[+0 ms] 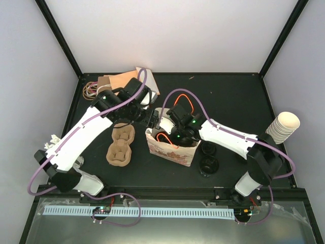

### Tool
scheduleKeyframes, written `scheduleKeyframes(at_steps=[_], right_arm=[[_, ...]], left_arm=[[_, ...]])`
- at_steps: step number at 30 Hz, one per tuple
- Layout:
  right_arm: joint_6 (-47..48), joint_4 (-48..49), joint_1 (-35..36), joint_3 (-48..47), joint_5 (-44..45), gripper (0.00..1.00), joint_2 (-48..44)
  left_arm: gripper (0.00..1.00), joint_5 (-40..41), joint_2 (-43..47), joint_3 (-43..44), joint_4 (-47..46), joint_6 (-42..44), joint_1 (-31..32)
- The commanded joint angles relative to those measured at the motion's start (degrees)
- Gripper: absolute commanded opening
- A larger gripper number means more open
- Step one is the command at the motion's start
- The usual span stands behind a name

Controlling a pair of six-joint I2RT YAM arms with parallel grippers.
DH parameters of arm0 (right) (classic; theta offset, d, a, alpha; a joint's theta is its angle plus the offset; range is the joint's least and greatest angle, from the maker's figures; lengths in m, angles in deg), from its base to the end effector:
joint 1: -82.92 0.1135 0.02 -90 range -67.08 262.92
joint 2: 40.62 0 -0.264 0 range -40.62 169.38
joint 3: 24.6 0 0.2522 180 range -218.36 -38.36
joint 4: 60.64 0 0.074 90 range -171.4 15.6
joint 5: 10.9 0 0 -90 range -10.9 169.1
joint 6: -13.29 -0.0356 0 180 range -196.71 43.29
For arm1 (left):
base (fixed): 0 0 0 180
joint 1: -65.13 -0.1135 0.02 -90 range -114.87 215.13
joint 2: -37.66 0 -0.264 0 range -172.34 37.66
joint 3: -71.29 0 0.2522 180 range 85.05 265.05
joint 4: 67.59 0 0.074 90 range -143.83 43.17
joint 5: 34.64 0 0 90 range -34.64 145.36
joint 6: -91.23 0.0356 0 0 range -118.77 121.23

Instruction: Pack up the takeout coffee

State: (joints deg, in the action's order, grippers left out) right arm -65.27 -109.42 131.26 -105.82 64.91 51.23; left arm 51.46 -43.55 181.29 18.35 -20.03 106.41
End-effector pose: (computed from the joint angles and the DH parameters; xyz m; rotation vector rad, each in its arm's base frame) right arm 0.2139 0.2536 0.2374 -1.4044 2.2615 0.5444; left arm 0.1939 -0.1734 0.4039 0.4859 2.6000 -0.4817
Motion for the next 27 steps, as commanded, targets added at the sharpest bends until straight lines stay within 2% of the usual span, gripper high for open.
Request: scheduleKeyframes(at_steps=[1, 5, 8, 18, 23, 26, 27], right_arm=[[-0.8, -9.7, -0.3, 3.9, 1.4, 0.32, 5.4], [-0.9, -9.6, -0.3, 3.9, 1.5, 0.32, 5.5], [-0.9, -9.6, -0.3, 3.8, 1.5, 0.32, 5.7], [-0.7, -9.9, -0.3, 3.8, 1.4, 0.32, 5.7], [-0.8, -10.3, -0.3, 3.5, 1.6, 0.32, 6.2], [-0.7, -10.2, -0.3, 3.6, 1.6, 0.32, 6.0], [-0.7, -10.0, -0.2, 3.8, 1.7, 0.32, 5.9]], left_arm=[[0.72, 5.8, -3.2, 4.3, 6.9, -0.1, 1.5], [0.68, 7.0, -6.3, 6.3, 9.2, -0.5, 2.2], [0.61, 8.1, -7.1, 6.8, 10.5, -0.8, 2.5], [0.23, 9.9, -9.0, 12.0, 16.7, 0.1, 2.8], [0.13, 6.3, -9.6, 12.2, 16.0, 0.8, 2.8], [0.02, 5.6, -10.0, 12.4, 15.9, 1.2, 2.8], [0.02, 5.7, -10.2, 12.5, 15.9, 1.3, 2.8]])
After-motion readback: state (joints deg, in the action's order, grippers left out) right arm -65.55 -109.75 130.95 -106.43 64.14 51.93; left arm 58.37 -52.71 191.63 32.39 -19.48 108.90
